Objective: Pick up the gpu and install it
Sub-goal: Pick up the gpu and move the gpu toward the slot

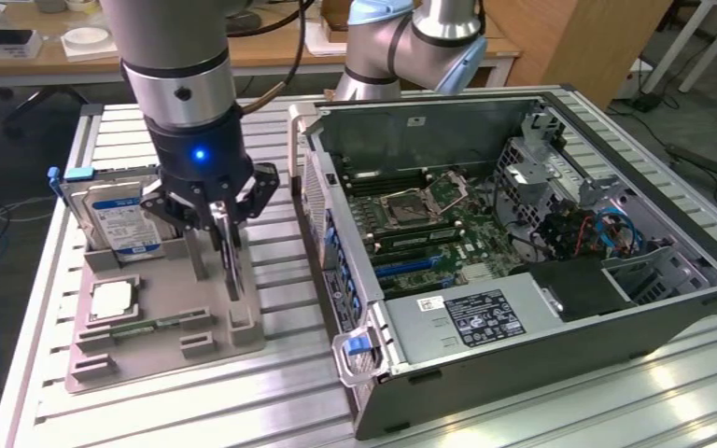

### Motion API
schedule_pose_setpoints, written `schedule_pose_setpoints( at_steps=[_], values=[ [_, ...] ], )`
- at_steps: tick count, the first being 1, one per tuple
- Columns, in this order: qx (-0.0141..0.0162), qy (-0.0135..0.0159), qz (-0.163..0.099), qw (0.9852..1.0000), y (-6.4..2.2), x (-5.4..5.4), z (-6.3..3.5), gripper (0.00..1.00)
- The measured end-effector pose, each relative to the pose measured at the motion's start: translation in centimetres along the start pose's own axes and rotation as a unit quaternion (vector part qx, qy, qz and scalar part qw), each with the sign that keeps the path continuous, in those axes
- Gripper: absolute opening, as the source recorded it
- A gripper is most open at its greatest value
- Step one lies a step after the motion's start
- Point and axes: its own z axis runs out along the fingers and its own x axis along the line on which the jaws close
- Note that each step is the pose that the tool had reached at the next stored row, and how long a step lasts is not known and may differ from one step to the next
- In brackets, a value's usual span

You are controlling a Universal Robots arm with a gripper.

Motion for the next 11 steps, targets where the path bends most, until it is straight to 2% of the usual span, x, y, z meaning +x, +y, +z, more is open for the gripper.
schedule_pose_setpoints(
  at_steps=[11],
  values=[
    [0.0000, 0.0000, 0.000, 1.0000, 0.01, -0.05, -1.02, 0.26]
  ],
)
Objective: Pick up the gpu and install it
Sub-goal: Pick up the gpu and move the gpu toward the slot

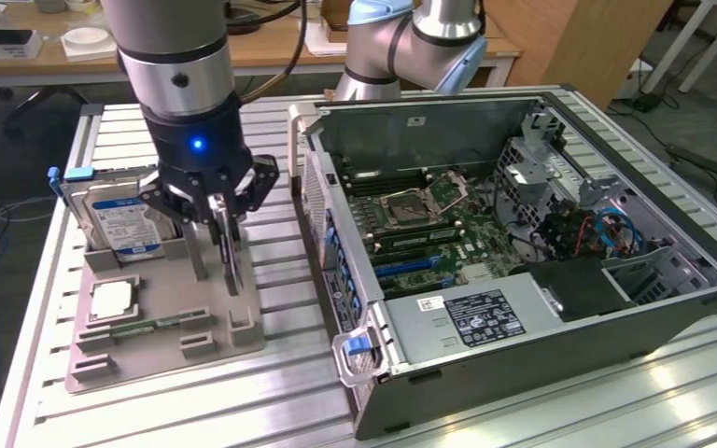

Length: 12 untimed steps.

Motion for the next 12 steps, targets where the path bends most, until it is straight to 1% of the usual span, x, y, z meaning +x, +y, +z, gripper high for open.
schedule_pose_setpoints(
  at_steps=[12],
  values=[
    [0.0000, -0.0001, 0.000, 1.0000, 0.01, -0.04, -0.83, 0.26]
  ],
)
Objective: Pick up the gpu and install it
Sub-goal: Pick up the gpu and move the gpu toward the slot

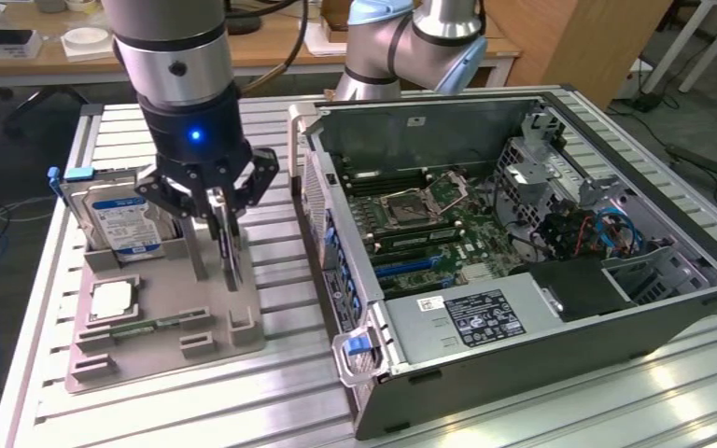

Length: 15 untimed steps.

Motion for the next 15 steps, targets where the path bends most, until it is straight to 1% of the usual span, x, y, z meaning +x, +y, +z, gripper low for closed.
schedule_pose_setpoints(
  at_steps=[15],
  values=[
    [0.0000, 0.0000, 0.000, 1.0000, 0.01, -0.04, -0.73, 0.26]
  ],
)
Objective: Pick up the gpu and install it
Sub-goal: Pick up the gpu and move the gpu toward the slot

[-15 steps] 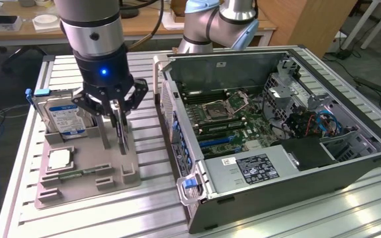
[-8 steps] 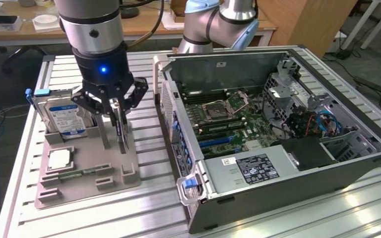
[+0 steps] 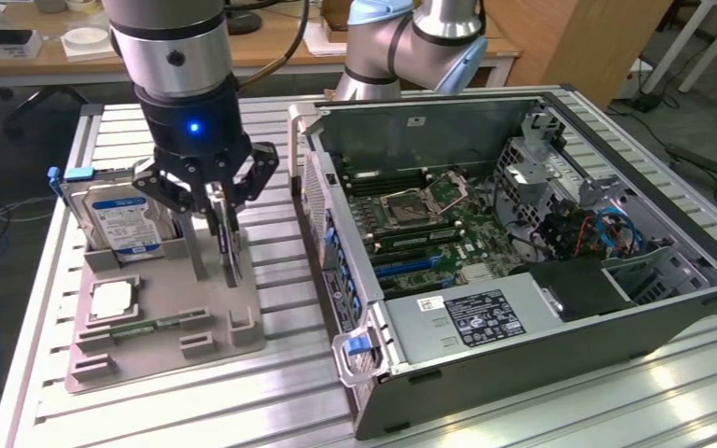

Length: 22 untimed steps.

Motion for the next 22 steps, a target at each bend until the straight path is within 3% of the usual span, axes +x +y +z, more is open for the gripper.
schedule_pose_setpoints(
  at_steps=[22],
  values=[
    [0.0000, 0.0000, 0.000, 1.0000, 0.01, -0.1, -1.22, 0.26]
  ],
)
